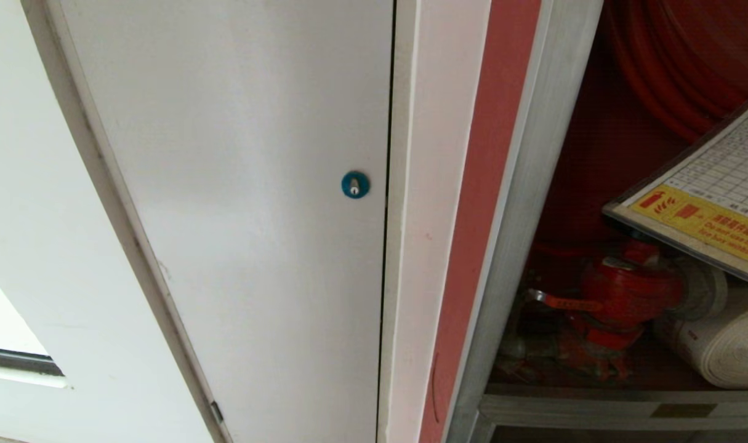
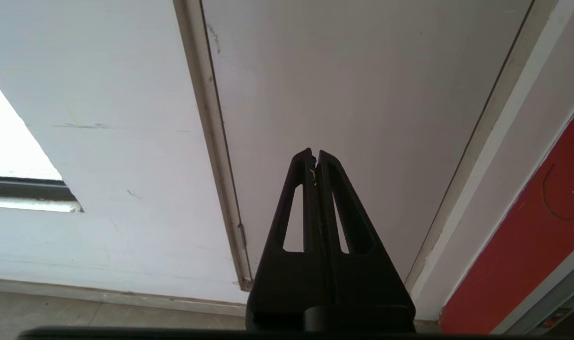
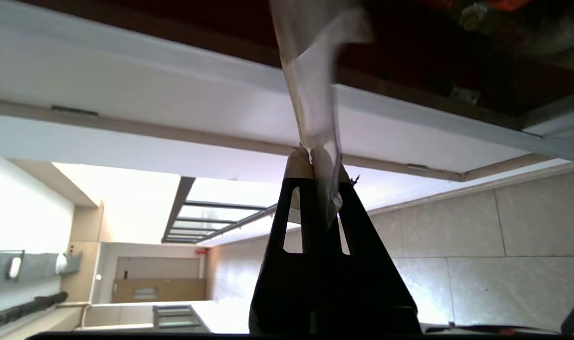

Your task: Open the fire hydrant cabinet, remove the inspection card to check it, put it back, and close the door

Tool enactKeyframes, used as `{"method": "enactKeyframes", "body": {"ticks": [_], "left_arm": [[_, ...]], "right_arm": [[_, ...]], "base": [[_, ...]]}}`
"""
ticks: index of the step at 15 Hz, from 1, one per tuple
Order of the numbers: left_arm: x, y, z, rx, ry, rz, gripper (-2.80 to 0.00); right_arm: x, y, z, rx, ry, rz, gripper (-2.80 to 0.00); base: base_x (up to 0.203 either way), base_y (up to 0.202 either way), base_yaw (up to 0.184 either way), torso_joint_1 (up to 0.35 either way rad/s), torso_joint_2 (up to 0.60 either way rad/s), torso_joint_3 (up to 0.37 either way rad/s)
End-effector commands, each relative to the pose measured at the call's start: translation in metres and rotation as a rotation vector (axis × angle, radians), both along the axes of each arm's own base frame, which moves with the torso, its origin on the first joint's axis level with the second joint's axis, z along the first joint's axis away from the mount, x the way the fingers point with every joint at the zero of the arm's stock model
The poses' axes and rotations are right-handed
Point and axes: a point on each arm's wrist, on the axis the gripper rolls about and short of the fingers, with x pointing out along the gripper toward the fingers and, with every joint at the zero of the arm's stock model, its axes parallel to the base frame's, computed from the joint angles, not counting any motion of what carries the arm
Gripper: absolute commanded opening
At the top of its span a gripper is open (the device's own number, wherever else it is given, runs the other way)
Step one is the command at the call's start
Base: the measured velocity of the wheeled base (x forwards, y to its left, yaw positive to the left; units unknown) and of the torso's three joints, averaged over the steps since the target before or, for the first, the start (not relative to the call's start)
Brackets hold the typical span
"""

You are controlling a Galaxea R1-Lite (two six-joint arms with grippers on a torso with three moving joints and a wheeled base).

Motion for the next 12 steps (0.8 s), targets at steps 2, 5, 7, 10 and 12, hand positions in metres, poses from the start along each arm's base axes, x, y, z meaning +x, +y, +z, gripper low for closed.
{"method": "enactKeyframes", "body": {"ticks": [2, 5, 7, 10, 12], "left_arm": [[0.000, 0.000, 0.000, 0.000, 0.001, 0.000, -2.80], [0.000, 0.000, 0.000, 0.000, 0.000, 0.000, -2.80], [0.000, 0.000, 0.000, 0.000, 0.000, 0.000, -2.80], [0.000, 0.000, 0.000, 0.000, 0.000, 0.000, -2.80], [0.000, 0.000, 0.000, 0.000, 0.000, 0.000, -2.80]], "right_arm": [[-0.020, -0.002, 0.001, 0.006, -0.007, 0.002, -2.80], [-0.031, -0.003, 0.000, 0.002, 0.056, -0.003, -2.80], [-0.029, -0.003, 0.000, -0.001, 0.078, -0.030, -2.80], [0.005, -0.001, 0.004, 0.005, 0.155, -0.056, -2.80], [0.030, -0.001, 0.012, 0.049, 0.184, -0.091, -2.80]], "base": [[0.000, 0.000, 0.000, 0.000, 0.00, 0.000], [0.000, 0.000, 0.000, 0.000, 0.00, 0.000], [0.000, 0.000, 0.000, 0.000, 0.00, 0.000], [0.000, 0.000, 0.000, 0.000, 0.00, 0.000], [0.000, 0.000, 0.000, 0.000, 0.00, 0.000]]}}
